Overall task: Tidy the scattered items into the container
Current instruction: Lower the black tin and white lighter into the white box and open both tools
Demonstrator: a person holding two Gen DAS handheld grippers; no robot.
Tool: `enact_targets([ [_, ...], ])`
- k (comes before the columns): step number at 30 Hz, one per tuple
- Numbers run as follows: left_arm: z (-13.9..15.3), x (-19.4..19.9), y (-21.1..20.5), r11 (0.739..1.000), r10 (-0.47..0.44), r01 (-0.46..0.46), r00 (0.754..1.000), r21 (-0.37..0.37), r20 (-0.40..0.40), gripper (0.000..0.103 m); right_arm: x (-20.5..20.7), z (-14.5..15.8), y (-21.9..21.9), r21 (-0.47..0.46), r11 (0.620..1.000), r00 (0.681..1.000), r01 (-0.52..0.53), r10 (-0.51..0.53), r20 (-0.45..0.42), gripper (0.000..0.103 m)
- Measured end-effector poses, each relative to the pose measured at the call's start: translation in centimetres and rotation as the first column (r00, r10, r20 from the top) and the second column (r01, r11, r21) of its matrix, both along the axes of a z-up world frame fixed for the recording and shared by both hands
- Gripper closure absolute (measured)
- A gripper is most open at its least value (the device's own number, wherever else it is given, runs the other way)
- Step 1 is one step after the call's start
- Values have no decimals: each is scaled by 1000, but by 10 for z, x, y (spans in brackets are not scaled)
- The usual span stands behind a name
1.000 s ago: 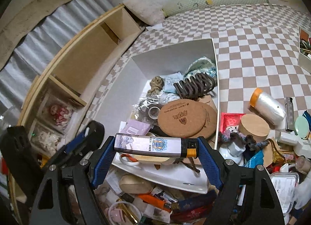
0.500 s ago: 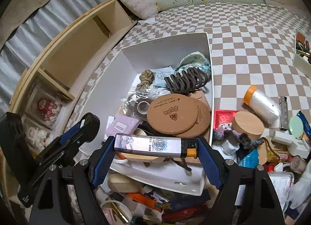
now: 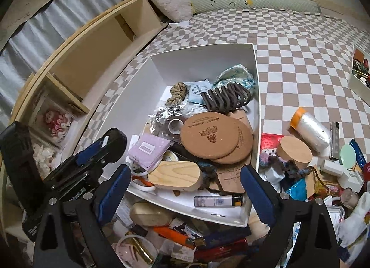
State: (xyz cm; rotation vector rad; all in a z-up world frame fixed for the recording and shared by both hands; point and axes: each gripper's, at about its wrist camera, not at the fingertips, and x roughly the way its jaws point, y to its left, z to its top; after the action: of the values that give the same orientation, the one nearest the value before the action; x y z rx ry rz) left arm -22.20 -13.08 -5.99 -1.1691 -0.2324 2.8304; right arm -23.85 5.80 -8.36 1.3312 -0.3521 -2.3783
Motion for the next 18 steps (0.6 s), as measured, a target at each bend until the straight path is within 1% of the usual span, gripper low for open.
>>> enact_targets([
  [7,-3,-11,-11,999,45,-46,999,18,26,52,2,2,0,-10,1000,1000,-4,4,0,7],
  [8,-3,-11,-13,998,54,-55,998,18,25,50,2,2,0,-10,1000,1000,-4,4,1,7],
  [9,-2,-10,-15,997,67,-67,998,22,22,38,2,2,0,-9,1000,1000,-3,3,2,7],
  [10,-1,-9,-16,997,79,-79,997,27,18,29,1,1,0,-8,1000,1000,-4,4,3,7],
  [11,0,-7,-18,996,88,-88,996,30,13,15,1,1,0,-9,1000,1000,-5,5,4,8],
  [12,2,-6,-19,995,97,-97,995,31,5,13,1,1,0,-10,1000,1000,-6,6,4,7],
  [18,6,-1,-17,995,102,-102,995,0,-2,13,3,1,1,-18,1000,1000,-6,6,4,7],
])
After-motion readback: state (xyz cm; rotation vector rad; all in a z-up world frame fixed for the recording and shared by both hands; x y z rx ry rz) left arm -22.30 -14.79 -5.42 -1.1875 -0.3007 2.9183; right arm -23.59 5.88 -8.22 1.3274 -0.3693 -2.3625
